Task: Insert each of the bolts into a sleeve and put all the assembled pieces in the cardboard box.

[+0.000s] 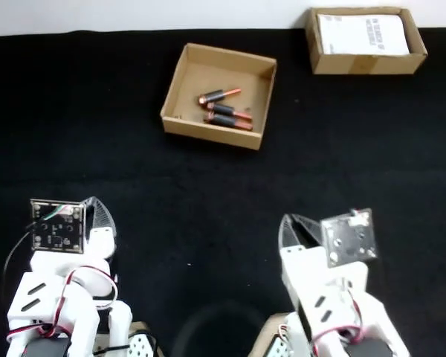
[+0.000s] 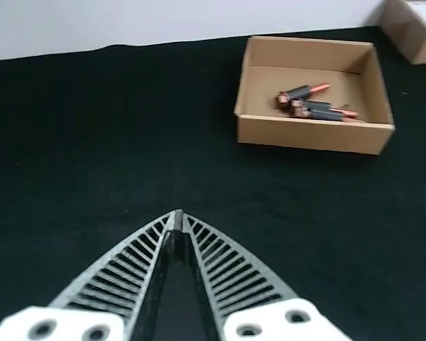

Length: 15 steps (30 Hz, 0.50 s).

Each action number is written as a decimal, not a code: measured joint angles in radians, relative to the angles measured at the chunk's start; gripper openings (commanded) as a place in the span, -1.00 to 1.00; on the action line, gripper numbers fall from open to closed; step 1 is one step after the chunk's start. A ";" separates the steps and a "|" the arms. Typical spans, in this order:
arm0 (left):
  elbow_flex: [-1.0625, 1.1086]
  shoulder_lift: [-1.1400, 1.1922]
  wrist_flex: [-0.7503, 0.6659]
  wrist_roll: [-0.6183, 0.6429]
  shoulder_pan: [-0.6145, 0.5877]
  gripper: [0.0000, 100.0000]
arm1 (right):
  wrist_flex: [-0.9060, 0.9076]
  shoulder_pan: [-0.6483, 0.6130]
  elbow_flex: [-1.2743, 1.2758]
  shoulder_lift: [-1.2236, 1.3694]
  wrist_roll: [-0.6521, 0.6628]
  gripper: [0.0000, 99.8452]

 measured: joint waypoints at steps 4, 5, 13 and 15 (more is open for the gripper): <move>0.029 0.002 0.011 -0.002 -0.080 -0.98 | -0.140 0.000 0.180 -0.041 0.000 -0.99; 0.032 0.000 0.011 -0.002 -0.101 -0.98 | -0.164 0.000 0.206 -0.046 0.000 -0.99; 0.032 -0.003 0.141 -0.002 -0.129 -0.98 | -0.212 0.021 0.368 -0.052 0.106 -0.99; 0.032 -0.005 0.152 -0.002 -0.109 -0.98 | -0.212 0.058 0.430 -0.052 0.167 -0.99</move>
